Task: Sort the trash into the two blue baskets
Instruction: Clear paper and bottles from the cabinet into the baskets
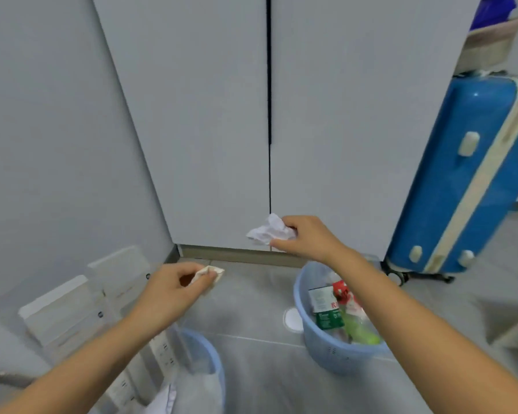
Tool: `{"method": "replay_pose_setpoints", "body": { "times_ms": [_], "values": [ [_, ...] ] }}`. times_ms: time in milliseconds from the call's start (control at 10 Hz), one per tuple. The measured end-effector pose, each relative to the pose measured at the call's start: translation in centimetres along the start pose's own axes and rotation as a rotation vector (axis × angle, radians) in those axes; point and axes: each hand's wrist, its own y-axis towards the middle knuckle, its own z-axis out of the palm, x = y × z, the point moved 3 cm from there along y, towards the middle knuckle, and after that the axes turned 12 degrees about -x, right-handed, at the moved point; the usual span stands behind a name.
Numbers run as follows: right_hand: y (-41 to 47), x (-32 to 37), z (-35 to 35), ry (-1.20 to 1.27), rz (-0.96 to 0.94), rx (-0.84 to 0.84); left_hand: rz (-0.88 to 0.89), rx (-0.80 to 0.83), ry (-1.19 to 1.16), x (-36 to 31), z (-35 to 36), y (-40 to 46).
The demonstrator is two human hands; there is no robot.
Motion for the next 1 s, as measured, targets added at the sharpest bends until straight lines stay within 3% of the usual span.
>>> {"method": "replay_pose_setpoints", "body": {
  "times_ms": [100, 300, 400, 500, 700, 800, 900, 1000],
  "values": [
    [-1.9, -6.6, -1.3, -0.275, 0.161, 0.303, -0.067, 0.078, 0.026, 0.3, 4.6, 0.6],
    [-5.9, -12.1, -2.4, -0.542, 0.512, 0.671, -0.177, 0.207, -0.015, -0.3, 14.2, 2.1],
    [-6.7, -12.7, -3.0, -0.563, 0.613, 0.768, -0.147, 0.243, -0.040, -2.3, 18.2, 2.6],
    [-6.4, -12.8, -3.8, -0.523, 0.606, 0.751, -0.100, 0.286, -0.033, -3.9, 21.3, 3.0],
    [-5.2, -13.7, -4.6, -0.455, 0.515, 0.556, -0.099, 0.383, 0.102, -3.7, 23.9, 3.0],
    [-4.0, -13.3, -6.4, -0.324, 0.416, 0.359, 0.028, 0.340, 0.171, -3.1, 20.9, 2.3],
    [-2.3, -9.1, -12.6, 0.085, 0.320, -0.195, 0.170, 0.293, 0.243, -2.0, 15.7, 0.4],
    [-2.3, -2.5, -20.9, 0.542, 0.122, -0.564, 0.235, 0.328, 0.280, -0.8, 9.9, -2.8]
  ]
}}
